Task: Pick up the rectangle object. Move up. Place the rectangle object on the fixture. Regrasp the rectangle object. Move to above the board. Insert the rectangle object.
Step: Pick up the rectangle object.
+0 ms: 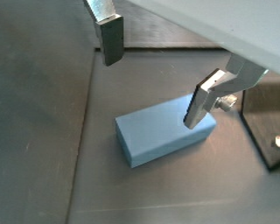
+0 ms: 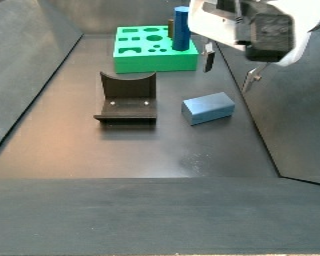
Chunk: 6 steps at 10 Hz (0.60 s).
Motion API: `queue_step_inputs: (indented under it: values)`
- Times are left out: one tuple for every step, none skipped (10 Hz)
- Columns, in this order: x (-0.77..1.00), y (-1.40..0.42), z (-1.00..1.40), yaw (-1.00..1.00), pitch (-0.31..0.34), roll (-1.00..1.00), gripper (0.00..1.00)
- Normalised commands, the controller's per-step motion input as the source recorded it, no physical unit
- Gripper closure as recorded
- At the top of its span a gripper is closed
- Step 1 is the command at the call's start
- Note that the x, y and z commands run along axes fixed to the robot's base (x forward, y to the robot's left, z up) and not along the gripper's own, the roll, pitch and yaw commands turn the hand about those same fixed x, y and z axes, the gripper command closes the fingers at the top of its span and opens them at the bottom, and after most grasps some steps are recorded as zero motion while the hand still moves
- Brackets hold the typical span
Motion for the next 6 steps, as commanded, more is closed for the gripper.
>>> queue_step_inputs:
  values:
    - [0.0,-0.06,-0.31,-0.91,-0.119,0.0,0.0]
    - [0.0,-0.1,-0.46,-0.77,-0.124,0.01,0.0]
    - [0.01,-0.09,-0.45,-0.75,-0.139,0.0,0.0]
    - [0.06,-0.16,-0.34,-0.51,-0.1,0.0,0.0]
    - [0.18,-0.01,-0.34,-0.32,-0.15,-0.04,0.0]
    - [0.08,-0.09,-0.51,-0.36,-0.163,0.0,0.0]
